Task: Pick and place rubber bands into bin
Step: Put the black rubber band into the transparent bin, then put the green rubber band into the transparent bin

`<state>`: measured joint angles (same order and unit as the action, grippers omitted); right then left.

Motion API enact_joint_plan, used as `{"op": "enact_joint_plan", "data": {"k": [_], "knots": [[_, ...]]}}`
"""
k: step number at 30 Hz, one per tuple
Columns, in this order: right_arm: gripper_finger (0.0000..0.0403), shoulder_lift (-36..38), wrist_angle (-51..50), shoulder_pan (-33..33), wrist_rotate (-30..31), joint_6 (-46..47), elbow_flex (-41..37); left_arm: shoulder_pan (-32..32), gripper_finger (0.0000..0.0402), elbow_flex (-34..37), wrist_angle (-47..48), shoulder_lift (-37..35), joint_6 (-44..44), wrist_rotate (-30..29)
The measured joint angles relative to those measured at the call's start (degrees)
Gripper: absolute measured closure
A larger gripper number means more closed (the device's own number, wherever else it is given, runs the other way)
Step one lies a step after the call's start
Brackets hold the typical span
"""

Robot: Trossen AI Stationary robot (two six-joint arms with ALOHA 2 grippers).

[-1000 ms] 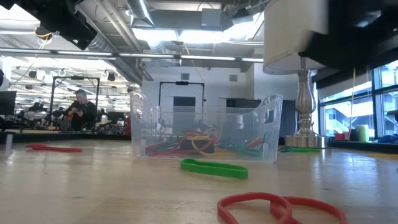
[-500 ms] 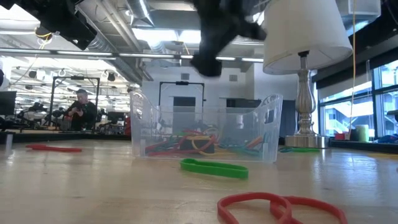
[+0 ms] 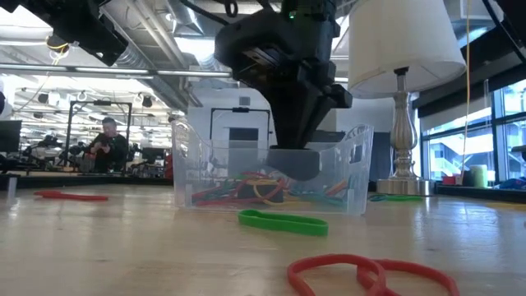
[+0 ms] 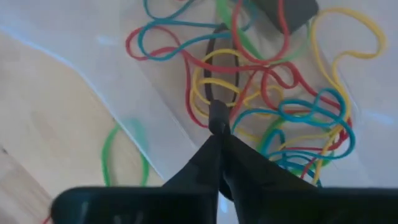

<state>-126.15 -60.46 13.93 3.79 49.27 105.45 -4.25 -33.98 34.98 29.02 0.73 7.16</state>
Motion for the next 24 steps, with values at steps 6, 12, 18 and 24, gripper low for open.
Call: {"op": "enact_joint_plan", "data": {"k": [6,12,18,24], "knots": [[0.0325,0.09,-0.75,0.0,0.0,1.32,0.0,0.0,0.0396,0.0,0.0,0.0,-0.02,-0.02],[0.0279,0.11,-2.66,0.0,0.0,1.49,0.83,0.0,0.0399,0.0,0.0,0.0,0.0,-0.02],[0.0257,0.2,-8.36,0.0,0.0,1.48,4.84,0.0,0.0396,0.0,0.0,0.0,0.0,-0.03],[0.0256,0.23,-11.96,0.56,1.79,1.49,10.74,0.0,0.04,0.0,0.0,0.0,0.0,-0.02]]}}
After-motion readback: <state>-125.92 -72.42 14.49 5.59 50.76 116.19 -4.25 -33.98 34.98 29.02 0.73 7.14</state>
